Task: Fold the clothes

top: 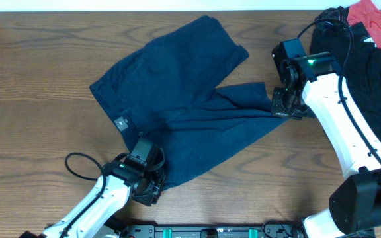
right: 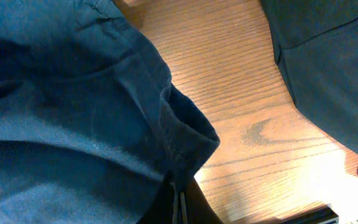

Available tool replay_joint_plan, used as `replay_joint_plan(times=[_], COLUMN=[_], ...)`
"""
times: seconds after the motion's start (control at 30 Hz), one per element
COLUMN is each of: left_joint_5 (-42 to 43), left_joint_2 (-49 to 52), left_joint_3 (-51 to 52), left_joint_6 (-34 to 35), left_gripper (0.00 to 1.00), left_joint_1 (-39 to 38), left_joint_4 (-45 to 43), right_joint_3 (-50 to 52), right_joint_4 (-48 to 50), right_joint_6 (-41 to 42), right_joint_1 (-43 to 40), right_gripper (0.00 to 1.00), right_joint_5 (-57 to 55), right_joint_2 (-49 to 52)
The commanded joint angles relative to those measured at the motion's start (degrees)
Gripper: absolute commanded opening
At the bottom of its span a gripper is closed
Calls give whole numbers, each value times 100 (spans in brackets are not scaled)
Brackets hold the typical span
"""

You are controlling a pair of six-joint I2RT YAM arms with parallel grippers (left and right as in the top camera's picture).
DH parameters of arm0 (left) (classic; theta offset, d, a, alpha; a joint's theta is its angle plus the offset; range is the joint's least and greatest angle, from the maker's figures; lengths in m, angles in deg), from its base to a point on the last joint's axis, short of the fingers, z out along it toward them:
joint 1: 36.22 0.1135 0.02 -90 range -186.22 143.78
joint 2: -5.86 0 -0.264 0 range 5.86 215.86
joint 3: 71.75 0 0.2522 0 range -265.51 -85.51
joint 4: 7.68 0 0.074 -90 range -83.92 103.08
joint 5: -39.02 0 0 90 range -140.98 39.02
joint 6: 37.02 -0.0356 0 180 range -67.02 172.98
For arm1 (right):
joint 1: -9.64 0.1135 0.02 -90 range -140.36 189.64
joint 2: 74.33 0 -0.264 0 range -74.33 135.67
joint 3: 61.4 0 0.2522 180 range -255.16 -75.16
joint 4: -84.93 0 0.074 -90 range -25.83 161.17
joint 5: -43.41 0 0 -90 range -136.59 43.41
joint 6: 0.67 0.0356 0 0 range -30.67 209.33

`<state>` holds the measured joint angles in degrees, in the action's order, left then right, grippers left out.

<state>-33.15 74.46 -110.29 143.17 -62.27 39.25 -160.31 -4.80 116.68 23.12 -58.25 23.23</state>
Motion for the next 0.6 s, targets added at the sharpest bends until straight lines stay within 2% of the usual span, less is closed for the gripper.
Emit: replay_joint_plan(times=[0.0,0.07,0.3,0.4,0.5,0.57], left_joint_5=[-404,-404,-522,-522,-297,-98], left_joint_2=[393,490,350,-20,-612,-1021], left_joint_3=[101,98,79,-57,-387,-647], left_joint_6=[-44,-192,-1071,-1674,-2986,-3571], left_gripper=[25,7,6,6,6,6], left_joint_1=[-20,-17,57,149,199,199], left_joint_4=[-247,-411,-533,-201,393,938], right_joint_3=[-7,-7,-7,-7,-7,-7], right_joint_4=[-11,-11,-17,-17,13,11], right_joint_6=[-85,-85,-87,-85,-79,-79], right_joint_1=[9,9,9,-2,-68,-138], right_gripper=[1,1,1,1,1,1], right_joint_5=[-142,-142,-142,-188,-184,-181], right_joint_2=[9,9,9,9,9,9])
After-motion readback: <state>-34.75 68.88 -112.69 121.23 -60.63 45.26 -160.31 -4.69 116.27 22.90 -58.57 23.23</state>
